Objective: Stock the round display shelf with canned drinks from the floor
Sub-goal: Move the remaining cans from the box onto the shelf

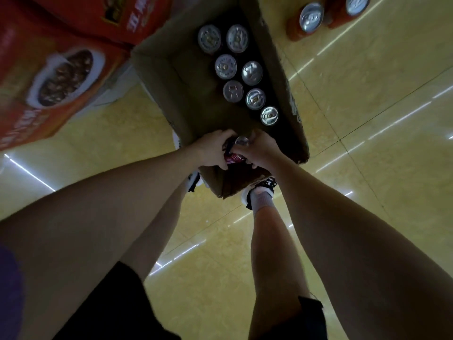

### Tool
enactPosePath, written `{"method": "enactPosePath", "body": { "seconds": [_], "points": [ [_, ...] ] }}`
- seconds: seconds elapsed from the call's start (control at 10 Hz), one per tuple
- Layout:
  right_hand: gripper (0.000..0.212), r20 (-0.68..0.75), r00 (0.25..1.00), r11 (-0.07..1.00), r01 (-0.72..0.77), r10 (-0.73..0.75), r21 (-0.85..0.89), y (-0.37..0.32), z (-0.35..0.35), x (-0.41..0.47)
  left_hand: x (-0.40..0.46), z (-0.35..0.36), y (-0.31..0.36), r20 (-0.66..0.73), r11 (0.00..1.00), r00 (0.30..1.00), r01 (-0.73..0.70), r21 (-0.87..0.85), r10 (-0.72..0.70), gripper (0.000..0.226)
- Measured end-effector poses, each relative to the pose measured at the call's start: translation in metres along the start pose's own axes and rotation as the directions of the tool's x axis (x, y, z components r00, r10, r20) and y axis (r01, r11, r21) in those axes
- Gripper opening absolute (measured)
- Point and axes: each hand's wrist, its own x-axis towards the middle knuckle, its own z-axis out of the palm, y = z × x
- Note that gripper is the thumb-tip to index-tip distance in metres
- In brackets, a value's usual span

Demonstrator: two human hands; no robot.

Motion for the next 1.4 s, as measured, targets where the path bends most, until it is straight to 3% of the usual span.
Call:
{"method": "enactPosePath", "body": {
  "seconds": [0.1,0.3,0.5,0.6,0.7,0.8,0.9,1.1,1.2,1.3,1.4],
  "points": [
    [0.052,0.099,0.995,1.000,0.017,-0.016,-0.003,-0.042,-0.021,-0.033,-0.044,-0.032,0.020,-0.062,0.997,0.997,-0.058,-0.058,0.054,0.076],
    [0.043,0.191,0.981,0.990,-0.044,0.018,0.135,-0.130,-0.073,-0.126,-0.139,-0.104,0.063,-0.170,0.983,0.985,-0.070,-0.170,0.041,0.080],
    [0.026,0.019,0.975,0.975,0.221,-0.221,0.003,-0.193,-0.118,-0.267,-0.274,-0.180,0.113,-0.298,0.943,0.954,-0.120,-0.309,0.024,0.092],
    [0.010,-0.023,0.936,0.936,0.351,-0.351,-0.029,-0.223,-0.133,-0.345,-0.375,-0.212,0.170,-0.378,0.908,0.926,-0.165,-0.385,0.009,0.108],
    [0.021,-0.120,0.852,0.860,0.506,-0.510,-0.060,-0.253,-0.144,-0.416,-0.449,-0.236,0.209,-0.512,0.932,0.858,-0.225,-0.284,0.051,0.094],
    [0.028,-0.192,0.735,0.760,0.633,-0.650,-0.148,-0.281,-0.154,-0.485,-0.525,-0.260,0.240,-0.560,0.931,0.823,-0.275,-0.242,0.098,0.067],
    [0.030,-0.222,0.640,0.675,0.722,-0.735,-0.153,-0.313,-0.167,-0.551,-0.608,-0.276,0.271,-0.590,0.921,0.788,-0.343,-0.186,0.175,0.064],
    [0.018,-0.131,0.441,0.460,0.847,-0.888,-0.268,-0.365,-0.184,-0.682,-0.744,-0.288,0.307,-0.771,0.891,0.594,-0.447,-0.078,0.230,0.062],
    [0.023,-0.069,0.387,0.389,0.868,-0.919,-0.309,-0.380,-0.183,-0.730,-0.793,-0.286,0.322,-0.847,0.871,0.471,-0.491,-0.019,0.247,0.057],
    [0.035,-0.042,0.365,0.359,0.878,-0.930,-0.317,-0.394,-0.176,-0.764,-0.831,-0.287,0.332,-0.920,0.917,0.299,-0.376,0.132,0.255,0.063],
    [0.042,-0.019,0.323,0.309,0.885,-0.946,-0.350,-0.413,-0.165,-0.786,-0.858,-0.289,0.329,-0.938,0.906,0.249,-0.404,0.125,0.240,0.058]
  ]
}}
